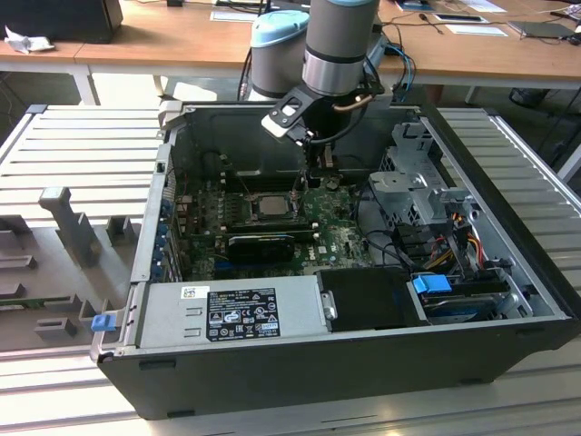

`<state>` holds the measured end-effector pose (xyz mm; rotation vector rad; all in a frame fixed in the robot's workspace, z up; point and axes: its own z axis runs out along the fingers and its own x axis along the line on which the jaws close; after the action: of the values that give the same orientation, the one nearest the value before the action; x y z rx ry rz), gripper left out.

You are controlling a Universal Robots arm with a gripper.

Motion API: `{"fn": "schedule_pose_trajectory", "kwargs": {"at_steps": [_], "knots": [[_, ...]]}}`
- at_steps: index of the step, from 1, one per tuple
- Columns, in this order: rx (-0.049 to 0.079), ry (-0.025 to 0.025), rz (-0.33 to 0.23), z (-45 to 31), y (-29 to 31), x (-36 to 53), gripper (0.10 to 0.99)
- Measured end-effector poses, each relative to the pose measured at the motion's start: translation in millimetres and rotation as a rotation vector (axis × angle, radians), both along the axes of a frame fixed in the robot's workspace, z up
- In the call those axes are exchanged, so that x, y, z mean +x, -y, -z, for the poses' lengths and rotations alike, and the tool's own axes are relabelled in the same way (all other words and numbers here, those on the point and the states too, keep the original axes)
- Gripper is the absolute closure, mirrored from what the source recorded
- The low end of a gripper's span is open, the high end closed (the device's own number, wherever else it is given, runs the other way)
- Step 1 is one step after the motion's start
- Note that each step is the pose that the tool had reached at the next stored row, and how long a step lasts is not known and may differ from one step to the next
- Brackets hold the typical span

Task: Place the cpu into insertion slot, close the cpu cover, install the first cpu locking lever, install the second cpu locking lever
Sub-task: 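Close the cpu cover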

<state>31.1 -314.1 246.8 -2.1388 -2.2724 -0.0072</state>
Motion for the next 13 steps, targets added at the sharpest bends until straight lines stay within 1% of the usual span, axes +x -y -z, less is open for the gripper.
{"fn": "schedule_pose_trajectory", "kwargs": {"at_steps": [13], "knots": [[0.000, 0.0000, 0.000, 0.0, 0.0, -4.3, 0.980]]}}
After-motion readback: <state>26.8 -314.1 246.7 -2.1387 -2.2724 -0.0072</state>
